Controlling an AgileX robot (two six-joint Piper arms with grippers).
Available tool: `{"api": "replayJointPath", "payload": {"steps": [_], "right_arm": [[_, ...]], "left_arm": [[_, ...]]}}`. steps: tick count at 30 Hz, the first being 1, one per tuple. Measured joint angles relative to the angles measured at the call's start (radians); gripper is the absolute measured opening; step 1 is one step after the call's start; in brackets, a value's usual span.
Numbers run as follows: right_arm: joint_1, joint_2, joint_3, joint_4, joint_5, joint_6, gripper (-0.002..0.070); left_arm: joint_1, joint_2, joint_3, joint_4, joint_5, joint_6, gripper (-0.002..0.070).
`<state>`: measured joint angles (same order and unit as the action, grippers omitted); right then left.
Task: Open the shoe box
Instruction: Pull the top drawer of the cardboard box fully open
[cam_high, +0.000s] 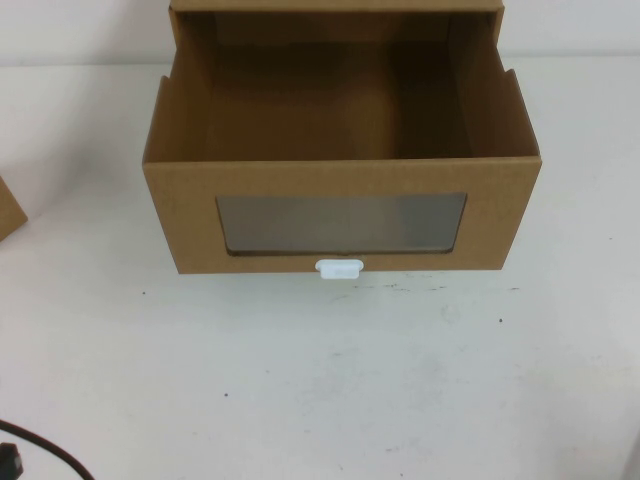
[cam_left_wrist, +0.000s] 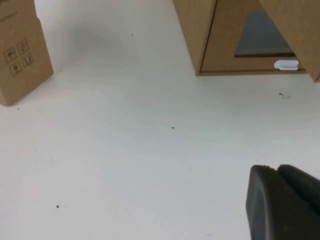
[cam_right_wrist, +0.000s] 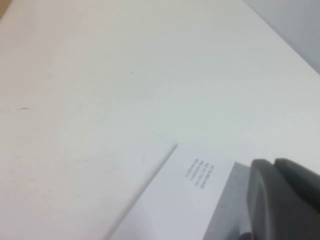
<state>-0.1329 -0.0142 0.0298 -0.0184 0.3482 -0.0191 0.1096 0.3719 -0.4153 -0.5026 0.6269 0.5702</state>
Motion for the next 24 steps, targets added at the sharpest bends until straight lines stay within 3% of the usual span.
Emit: {"api": "replayJointPath", "payload": {"steps": [10, 14, 16, 21, 24], "right_arm": [[0.0, 0.0, 0.0, 0.0, 0.0, 0.0, -0.0018], [0.0, 0.0, 0.0, 0.0, 0.0, 0.0, -0.0018], [0.0, 0.0, 0.0, 0.001, 0.0, 0.0, -0.0018], [0.0, 0.0, 0.0, 0.002, 0.0, 0.0, -0.0018], [0.0, 0.0, 0.0, 0.004, 0.0, 0.0, -0.0018]], "left_arm": [[-0.005, 0.0, 0.0, 0.039, -0.002, 0.0, -0.0006], [-0.082, -0.011, 0.017, 0.113, -0.046, -0.008, -0.0006], [-0.116, -0.032, 0.039, 0.158, -0.077, -0.089, -0.0006], [-0.142, -0.154, 0.142, 0.364, -0.253, -0.489, -0.0006], [-0.142, -0.266, 0.245, 0.443, -0.378, -0.586, -0.0006]]}}
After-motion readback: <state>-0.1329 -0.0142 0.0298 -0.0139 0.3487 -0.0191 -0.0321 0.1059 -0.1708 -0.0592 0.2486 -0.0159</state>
